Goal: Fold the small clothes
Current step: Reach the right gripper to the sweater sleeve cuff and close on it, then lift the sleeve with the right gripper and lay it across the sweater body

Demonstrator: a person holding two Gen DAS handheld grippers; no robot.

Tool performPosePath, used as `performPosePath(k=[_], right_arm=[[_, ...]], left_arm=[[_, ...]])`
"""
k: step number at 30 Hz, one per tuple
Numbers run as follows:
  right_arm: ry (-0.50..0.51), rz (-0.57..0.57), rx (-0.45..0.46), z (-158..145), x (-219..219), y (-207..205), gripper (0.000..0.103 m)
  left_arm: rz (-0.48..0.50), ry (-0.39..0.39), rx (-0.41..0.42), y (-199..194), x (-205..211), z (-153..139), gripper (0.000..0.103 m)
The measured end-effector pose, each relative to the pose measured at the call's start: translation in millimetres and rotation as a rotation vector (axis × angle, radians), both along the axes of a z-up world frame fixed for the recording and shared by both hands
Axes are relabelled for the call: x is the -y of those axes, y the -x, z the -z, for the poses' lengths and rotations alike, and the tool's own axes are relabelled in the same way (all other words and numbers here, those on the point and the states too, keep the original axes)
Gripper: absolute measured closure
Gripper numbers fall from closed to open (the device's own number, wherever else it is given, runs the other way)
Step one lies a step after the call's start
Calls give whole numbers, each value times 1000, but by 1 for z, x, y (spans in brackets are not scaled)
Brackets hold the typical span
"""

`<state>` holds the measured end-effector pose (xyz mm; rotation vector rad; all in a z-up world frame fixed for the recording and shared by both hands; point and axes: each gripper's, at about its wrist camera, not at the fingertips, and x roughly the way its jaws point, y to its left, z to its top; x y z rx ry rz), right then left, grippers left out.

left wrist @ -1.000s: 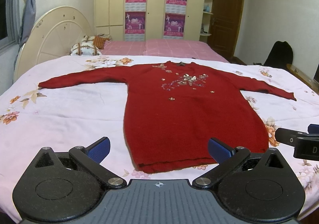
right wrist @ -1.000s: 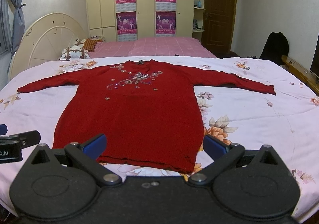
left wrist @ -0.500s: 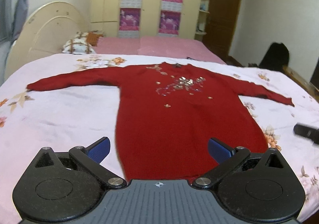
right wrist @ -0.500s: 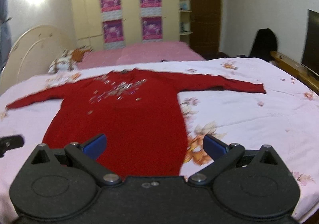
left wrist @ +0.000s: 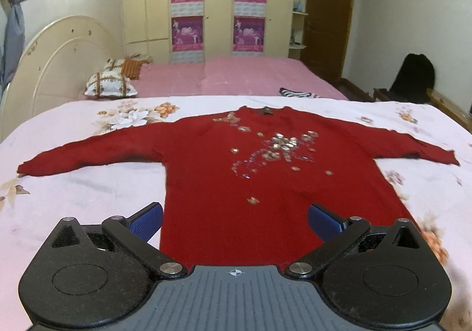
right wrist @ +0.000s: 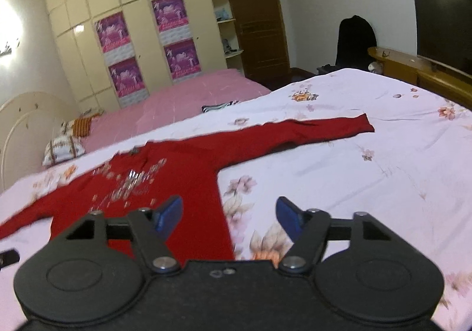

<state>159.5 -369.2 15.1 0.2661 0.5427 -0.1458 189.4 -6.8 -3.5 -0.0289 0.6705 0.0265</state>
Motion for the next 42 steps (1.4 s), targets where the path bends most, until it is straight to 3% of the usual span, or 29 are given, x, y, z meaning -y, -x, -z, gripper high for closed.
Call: performPosePath(k=[2, 4, 6, 11, 15, 17, 21, 23, 24, 25, 28, 31, 33, 37, 42], right_arm=[[-57, 43, 28, 5, 29, -25, 56], [-141, 97, 56, 15, 66, -52, 69], [-209, 154, 67, 33, 105, -84, 71], [-355, 330, 41, 95, 196, -150, 71], [-568, 466, 87, 142, 262, -172, 70], [-624, 484, 91, 157, 280, -179, 71], [-611, 481, 107, 166, 289, -194, 75], [-570, 488, 86, 163, 285, -201, 85], [-530, 491, 59, 161, 282, -205, 97], [-476, 490, 35, 159, 279, -211, 97], [-265, 441, 20, 129, 250, -226, 97], [-68, 241, 68, 92, 173, -245, 97], [-4, 46, 95, 76, 104, -256, 97], [-17, -265, 72, 83, -34, -272, 97], [14, -530, -38, 121, -181, -285, 97]], left_arm=[[-4, 28, -9, -21, -10, 8, 0], [14, 106, -22, -42, -21, 19, 0], [5, 149, -19, -60, -31, 30, 0], [-58, 122, -62, -96, -44, 59, 0], [-93, 97, -106, -111, -55, 81, 0], [-106, 98, -127, -118, -62, 89, 0], [-126, 93, -143, -130, -72, 100, 0], [-141, 97, -151, -135, -76, 104, 0], [-148, 99, -154, -137, -79, 106, 0], [-149, 104, -156, -138, -82, 107, 0], [-171, 96, -164, -140, -92, 109, 0], [-223, 84, -194, -141, -107, 115, 0], [-252, 89, -214, -140, -120, 119, 0], [-301, 91, -198, -126, -144, 118, 0], [-344, 76, -196, -108, -170, 118, 0]])
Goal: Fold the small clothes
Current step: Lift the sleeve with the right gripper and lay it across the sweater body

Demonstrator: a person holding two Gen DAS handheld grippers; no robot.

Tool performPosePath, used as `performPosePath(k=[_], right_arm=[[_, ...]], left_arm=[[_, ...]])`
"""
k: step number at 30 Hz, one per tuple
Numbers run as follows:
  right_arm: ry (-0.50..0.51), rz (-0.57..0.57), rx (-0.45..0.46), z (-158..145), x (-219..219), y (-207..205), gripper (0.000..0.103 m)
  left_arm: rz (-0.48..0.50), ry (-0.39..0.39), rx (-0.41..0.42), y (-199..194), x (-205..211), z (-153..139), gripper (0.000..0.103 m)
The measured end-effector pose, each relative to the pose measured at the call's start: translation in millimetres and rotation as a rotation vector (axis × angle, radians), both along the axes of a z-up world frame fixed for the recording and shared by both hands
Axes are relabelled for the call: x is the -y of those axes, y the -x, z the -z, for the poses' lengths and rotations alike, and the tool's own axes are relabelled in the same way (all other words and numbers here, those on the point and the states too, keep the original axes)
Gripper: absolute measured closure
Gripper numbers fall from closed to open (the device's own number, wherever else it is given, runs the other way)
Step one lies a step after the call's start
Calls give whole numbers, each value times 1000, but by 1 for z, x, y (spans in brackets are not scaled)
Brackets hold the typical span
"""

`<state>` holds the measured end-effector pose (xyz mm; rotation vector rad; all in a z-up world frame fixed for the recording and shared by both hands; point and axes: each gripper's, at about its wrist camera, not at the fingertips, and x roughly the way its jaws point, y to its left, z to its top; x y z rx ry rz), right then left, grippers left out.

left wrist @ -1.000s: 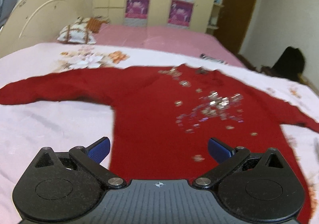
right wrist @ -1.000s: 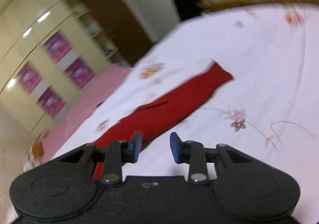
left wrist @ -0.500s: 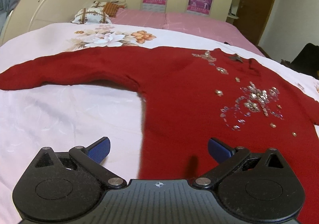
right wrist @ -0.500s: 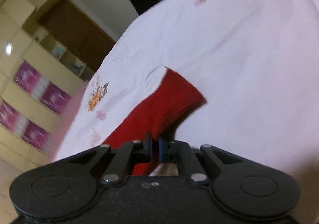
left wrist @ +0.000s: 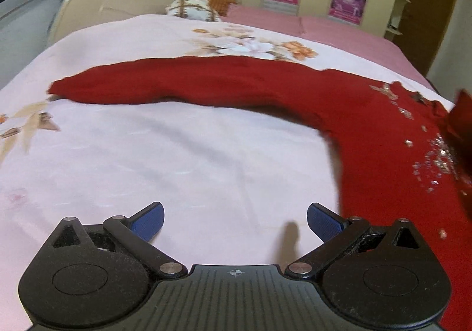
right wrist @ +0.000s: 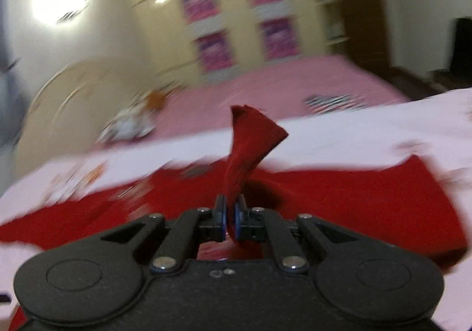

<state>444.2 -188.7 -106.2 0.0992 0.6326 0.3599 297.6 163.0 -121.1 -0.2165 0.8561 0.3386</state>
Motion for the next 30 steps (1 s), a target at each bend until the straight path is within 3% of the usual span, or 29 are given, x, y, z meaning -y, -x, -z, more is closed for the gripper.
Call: performPosePath(k=[3, 4, 6, 8, 9, 10, 11, 15, 17, 20, 22, 23, 24, 25, 27, 30], right_arm=[[76, -102, -93, 30, -53, -10, 95], [109, -115, -36, 35, -61, -3, 81], [152, -146, -4, 30, -75, 10, 68], [96, -149, 21, 18, -64, 14, 65], [77, -128, 22, 12, -56, 18, 66], [64, -109, 19, 12, -51, 18, 66], [35, -85, 17, 9, -34, 20, 66], [-84, 50, -20, 4, 27, 32, 65], [-155, 126, -41, 4, 59, 41, 65], [-283, 232, -83, 12, 108, 50, 65], [-383, 291, -114, 21, 137, 53, 64], [-452, 317, -134, 28, 152, 53, 63], [-516, 339, -149, 35, 164, 53, 62], [-588, 361, -163, 43, 175, 51, 61], [-735, 412, -191, 58, 195, 49, 60], [-935, 435, -217, 76, 216, 47, 54]], left_arm=[[-8, -5, 14, 4, -8, -3, 0], [-3, -2, 28, 5, -9, -5, 0], [24, 15, 65, 0, -8, -11, 0], [66, 57, 99, -11, -1, -17, 1], [94, 88, 120, -20, 5, -19, 12], [132, 125, 144, -33, 14, -22, 35], [171, 173, 153, -49, 23, -23, 40], [284, 391, 190, -114, 68, -14, 40], [310, 488, 152, -152, 88, 2, 35], [277, 536, 63, -194, 105, 28, 34], [279, 495, 80, -207, 114, 28, 35], [289, 477, 80, -212, 120, 26, 45], [307, 486, 81, -215, 123, 26, 102], [304, 499, 69, -219, 123, 28, 100], [293, 488, 122, -213, 121, 16, 100], [310, 394, 200, -192, 108, -9, 100]])
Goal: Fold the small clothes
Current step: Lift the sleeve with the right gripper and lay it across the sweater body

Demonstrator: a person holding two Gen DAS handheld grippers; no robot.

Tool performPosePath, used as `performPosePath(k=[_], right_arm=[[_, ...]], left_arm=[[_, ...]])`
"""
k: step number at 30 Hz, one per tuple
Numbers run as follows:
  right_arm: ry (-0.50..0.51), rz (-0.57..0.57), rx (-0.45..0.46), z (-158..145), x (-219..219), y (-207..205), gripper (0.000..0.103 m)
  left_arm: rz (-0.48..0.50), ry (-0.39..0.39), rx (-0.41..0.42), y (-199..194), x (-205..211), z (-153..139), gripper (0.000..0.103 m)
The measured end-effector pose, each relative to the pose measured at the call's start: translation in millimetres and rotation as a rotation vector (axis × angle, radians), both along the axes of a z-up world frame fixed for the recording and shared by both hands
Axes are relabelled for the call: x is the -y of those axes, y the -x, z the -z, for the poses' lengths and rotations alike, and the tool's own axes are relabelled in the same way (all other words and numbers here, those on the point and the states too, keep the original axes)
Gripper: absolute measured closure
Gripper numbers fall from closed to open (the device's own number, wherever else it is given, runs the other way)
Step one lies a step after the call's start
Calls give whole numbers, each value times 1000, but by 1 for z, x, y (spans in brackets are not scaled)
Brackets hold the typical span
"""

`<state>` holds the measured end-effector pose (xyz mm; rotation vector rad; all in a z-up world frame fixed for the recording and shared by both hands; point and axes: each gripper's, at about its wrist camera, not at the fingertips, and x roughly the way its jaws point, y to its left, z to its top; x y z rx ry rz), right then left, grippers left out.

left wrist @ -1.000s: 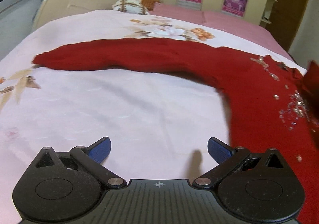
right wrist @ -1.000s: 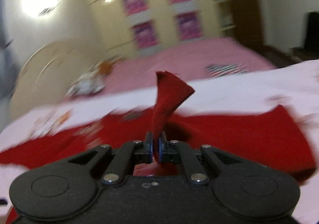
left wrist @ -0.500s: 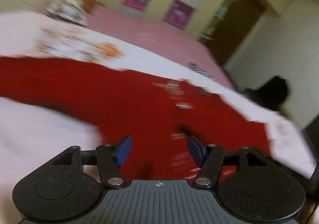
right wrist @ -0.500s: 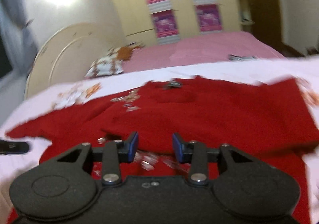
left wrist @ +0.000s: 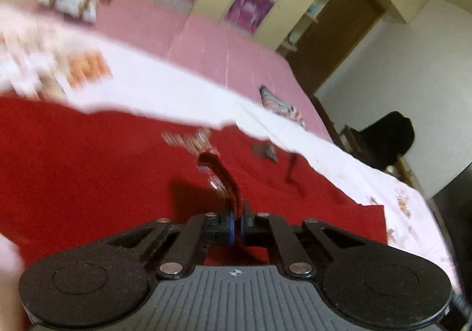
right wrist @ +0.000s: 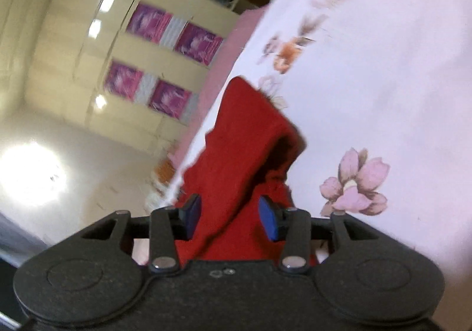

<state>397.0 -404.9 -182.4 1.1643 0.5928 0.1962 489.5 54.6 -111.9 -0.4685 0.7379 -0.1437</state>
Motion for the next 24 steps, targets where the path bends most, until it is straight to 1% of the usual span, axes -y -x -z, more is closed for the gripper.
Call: performPosePath(k=[1, 2, 6, 7, 8, 9, 10, 12, 15, 17, 18, 19, 20, 21, 23, 24], right_arm=[[-46, 16, -3, 5, 3, -2, 53], [-75, 25, -4, 10, 5, -4, 52], [-204, 32, -29, 29, 8, -14, 51], [-249, 39, -24, 33, 9, -16, 51], [-328, 54, -17, 40, 11, -17, 51], [-385, 66, -19, 46, 13, -18, 51], [-424, 73, -30, 50, 16, -20, 51], [-445, 63, -30, 53, 17, -27, 51], [-438, 46, -41, 52, 17, -38, 52], [-398, 38, -57, 51, 15, -45, 59], [-355, 33, -72, 46, 13, -46, 70], [-295, 29, -94, 43, 11, -50, 88], [-232, 20, -121, 41, 9, -52, 97], [-198, 17, -141, 38, 7, -53, 101], [-147, 10, -130, 31, 5, -52, 101], [-98, 5, -128, 28, 5, -53, 101]], left_arm=[[-3, -25, 3, 4, -5, -2, 100], [-14, -32, -6, 6, -13, -1, 100], [-32, -27, -52, 8, -33, 14, 100], [-30, -29, -53, 6, -32, 17, 100], [-33, -32, -51, 8, -35, 18, 100], [-42, -28, -49, 9, -39, 19, 100], [-54, -22, -47, 9, -42, 20, 100], [-76, -18, -40, 11, -49, 18, 100], [-68, -25, -50, 12, -52, 19, 100], [-48, -36, -73, 10, -48, 23, 100], [-49, -41, -81, 10, -47, 24, 100], [-55, -42, -84, 12, -46, 25, 100], [-66, -42, -86, 13, -46, 27, 100], [-78, -47, -84, 15, -46, 27, 100], [-81, -63, -96, 16, -46, 33, 100], [-78, -73, -111, 15, -45, 38, 100]])
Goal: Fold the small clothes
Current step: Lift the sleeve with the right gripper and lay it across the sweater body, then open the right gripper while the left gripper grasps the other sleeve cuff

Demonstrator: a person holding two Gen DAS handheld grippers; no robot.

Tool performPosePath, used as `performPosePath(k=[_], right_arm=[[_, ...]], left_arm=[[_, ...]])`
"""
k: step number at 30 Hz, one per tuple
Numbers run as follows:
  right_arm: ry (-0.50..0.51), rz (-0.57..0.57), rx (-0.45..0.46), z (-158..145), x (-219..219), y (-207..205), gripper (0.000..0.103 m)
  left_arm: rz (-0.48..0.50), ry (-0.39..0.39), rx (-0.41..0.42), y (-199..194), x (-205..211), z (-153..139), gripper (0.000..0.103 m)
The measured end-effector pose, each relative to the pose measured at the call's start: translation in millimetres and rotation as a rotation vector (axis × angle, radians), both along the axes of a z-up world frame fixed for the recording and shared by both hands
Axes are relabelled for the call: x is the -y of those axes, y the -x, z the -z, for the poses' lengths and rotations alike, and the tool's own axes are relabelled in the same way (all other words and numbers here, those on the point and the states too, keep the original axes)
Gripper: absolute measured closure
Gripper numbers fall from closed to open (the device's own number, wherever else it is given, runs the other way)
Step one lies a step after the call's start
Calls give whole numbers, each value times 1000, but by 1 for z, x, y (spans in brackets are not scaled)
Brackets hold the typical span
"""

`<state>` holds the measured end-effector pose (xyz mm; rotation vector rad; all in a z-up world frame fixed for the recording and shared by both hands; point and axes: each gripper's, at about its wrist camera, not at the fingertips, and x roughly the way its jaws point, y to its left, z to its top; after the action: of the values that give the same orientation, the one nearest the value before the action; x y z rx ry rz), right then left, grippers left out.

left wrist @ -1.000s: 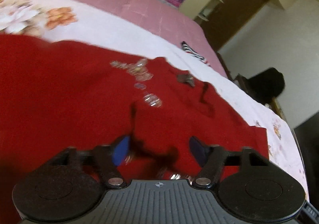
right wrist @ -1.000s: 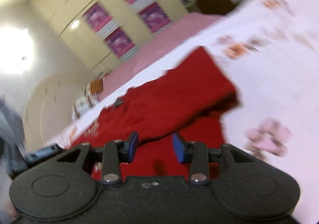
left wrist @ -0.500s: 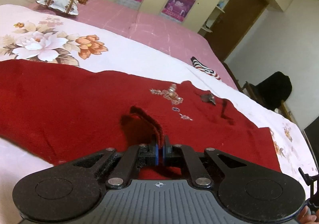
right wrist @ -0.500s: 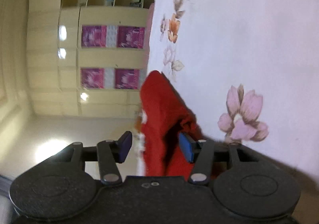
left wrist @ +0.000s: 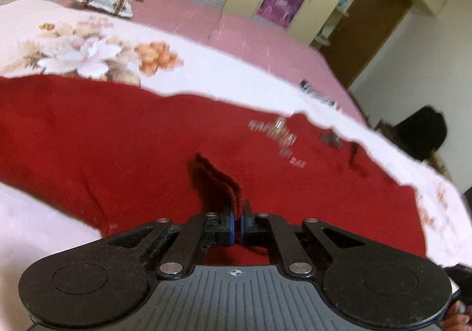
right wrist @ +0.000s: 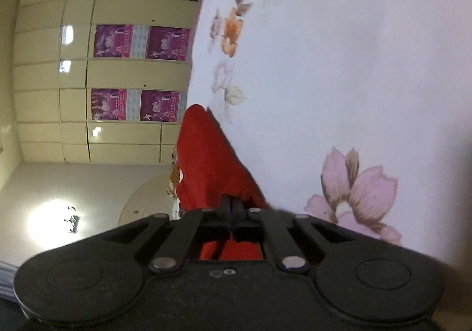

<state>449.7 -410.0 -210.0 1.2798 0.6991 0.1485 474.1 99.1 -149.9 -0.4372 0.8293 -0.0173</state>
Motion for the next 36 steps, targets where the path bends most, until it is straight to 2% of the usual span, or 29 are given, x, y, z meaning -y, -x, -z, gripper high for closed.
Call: performPosePath(k=[2, 4, 6, 8, 10, 12, 14, 15, 16, 17, 18, 19, 20, 22, 24, 27, 29, 30, 31, 32, 34, 35, 36], right_arm=[[16, -18, -3, -1, 0, -2, 101], [112, -47, 29, -19, -3, -1, 88], [176, -77, 90, -35, -5, 6, 80], [268, -109, 142, -55, -8, 7, 80], [402, -149, 187, -73, -14, 2, 80], [541, -197, 192, -80, -26, -5, 83], [686, -269, 214, -82, -46, -12, 84], [755, -305, 221, -80, -57, -15, 84], [834, -344, 208, -75, -66, -13, 88], [938, -379, 169, -67, -77, -16, 91], [977, -385, 190, -65, -80, -11, 93], [996, -402, 194, -67, -80, -8, 93], [998, -415, 186, -71, -79, -7, 93], [971, -386, 214, -86, -69, -7, 85], [978, -341, 241, -95, -65, -20, 80], [1007, -288, 242, -97, -72, -58, 77], [1019, -278, 207, -92, -82, -84, 77], [1031, -291, 173, -81, -84, -100, 80], [1067, -312, 102, -71, -87, -110, 78], [1124, -298, 95, -69, -89, -111, 72], [1113, -287, 75, -79, -88, -104, 74], [1120, -268, 109, -85, -90, -96, 73], [1147, -273, 156, -87, -96, -86, 73]], left_arm=[[6, -10, 11, 1, 2, 1, 100], [14, -28, 13, 2, 3, -2, 99], [-26, -95, 14, 8, -1, -11, 99], [-76, -170, 59, 20, -4, -23, 94], [-78, -229, 118, 24, 5, -34, 52], [-18, -273, 174, 21, 32, -40, 36], [57, -365, 217, 14, 71, -40, 25], [90, -409, 234, 10, 90, -36, 15], [121, -444, 238, 6, 101, -29, 13], [162, -486, 190, -3, 110, -15, 13], [174, -506, 93, -13, 109, -4, 12], [156, -452, 80, -12, 98, 1, 11], [130, -421, 106, -8, 89, -3, 11], [82, -458, 140, -5, 79, -12, 11], [93, -428, 166, -10, 76, -18, 11], [148, -452, 164, -24, 89, -19, 11], [173, -467, 146, -33, 95, -10, 11], [176, -488, 88, -36, 97, 1, 3], [132, -470, 86, -36, 92, 2, 0], [101, -466, 71, -35, 90, -3, 0], [91, -503, 166, -20, 95, -17, 0], [111, -512, 172, -18, 99, -17, 0], [141, -508, 112, -22, 102, -10, 0]])
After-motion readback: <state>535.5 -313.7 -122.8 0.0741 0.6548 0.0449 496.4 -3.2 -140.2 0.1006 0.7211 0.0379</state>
